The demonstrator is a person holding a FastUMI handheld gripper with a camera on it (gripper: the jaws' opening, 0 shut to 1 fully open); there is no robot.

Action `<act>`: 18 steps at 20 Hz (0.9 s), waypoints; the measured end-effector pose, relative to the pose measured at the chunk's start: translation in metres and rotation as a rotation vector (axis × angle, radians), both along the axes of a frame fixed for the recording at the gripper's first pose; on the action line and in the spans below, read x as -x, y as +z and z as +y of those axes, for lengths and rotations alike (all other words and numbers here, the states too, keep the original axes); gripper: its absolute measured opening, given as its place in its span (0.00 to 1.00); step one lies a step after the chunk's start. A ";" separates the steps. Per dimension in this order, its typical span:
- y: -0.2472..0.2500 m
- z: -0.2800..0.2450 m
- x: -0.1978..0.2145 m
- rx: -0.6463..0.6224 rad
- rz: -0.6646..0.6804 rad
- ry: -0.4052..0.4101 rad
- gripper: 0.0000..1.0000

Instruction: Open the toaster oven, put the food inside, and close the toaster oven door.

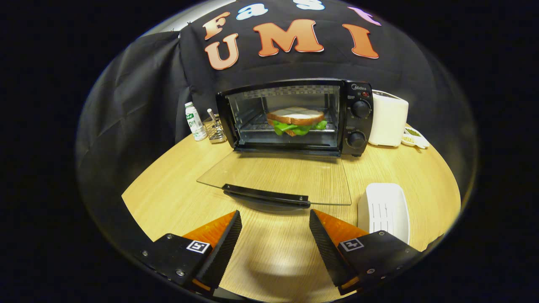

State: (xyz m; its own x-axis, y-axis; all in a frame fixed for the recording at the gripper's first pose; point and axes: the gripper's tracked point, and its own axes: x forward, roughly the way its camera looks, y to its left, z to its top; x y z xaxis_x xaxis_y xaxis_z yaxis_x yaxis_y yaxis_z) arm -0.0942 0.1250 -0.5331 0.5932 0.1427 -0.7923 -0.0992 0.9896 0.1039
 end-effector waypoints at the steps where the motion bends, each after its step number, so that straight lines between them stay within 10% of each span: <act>1: -0.008 0.001 0.000 0.001 0.019 -0.003 0.96; 18: 0.013 0.030 -0.088 0.016 -0.090 -0.004 0.98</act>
State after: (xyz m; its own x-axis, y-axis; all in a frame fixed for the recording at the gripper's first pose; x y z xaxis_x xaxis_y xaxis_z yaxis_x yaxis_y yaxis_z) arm -0.0058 0.1549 -0.5198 0.6624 0.1282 -0.7381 -0.1039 0.9915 0.0790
